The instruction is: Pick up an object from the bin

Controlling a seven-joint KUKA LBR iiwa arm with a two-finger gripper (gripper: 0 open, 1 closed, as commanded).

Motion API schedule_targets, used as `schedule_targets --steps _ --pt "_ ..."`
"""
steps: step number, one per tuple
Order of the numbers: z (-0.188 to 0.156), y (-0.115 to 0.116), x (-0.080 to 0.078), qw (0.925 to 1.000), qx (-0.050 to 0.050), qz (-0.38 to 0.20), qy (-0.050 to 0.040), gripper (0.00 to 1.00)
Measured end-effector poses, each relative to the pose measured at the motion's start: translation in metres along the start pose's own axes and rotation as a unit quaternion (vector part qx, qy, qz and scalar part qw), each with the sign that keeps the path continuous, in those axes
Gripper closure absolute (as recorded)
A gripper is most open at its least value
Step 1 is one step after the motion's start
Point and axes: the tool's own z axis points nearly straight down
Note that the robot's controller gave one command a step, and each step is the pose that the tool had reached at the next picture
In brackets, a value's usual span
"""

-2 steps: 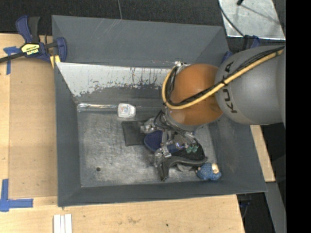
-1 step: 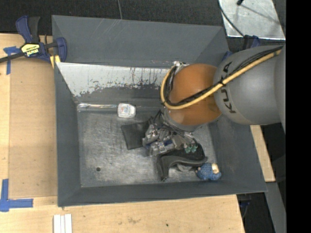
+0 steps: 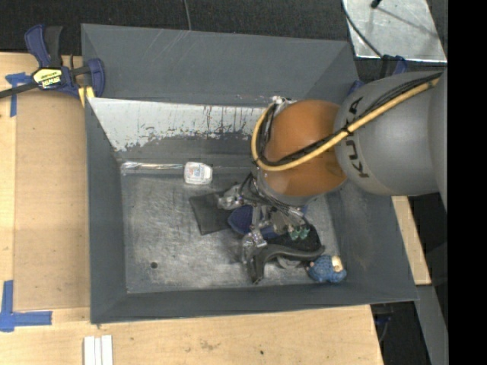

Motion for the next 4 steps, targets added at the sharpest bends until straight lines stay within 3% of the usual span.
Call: schedule_targets --steps 1,2,3,4 --pt "0.003 -0.023 -0.034 0.9964 0.0 0.085 -0.0017 0.0" --pt "0.003 -0.023 -0.034 0.9964 0.0 0.085 -0.0016 1.0" --pt "0.005 -0.016 -0.02 0.9951 0.0 0.099 -0.0016 1.0" --pt "-0.115 -0.015 -0.025 0.9951 0.001 0.099 -0.0055 1.0"
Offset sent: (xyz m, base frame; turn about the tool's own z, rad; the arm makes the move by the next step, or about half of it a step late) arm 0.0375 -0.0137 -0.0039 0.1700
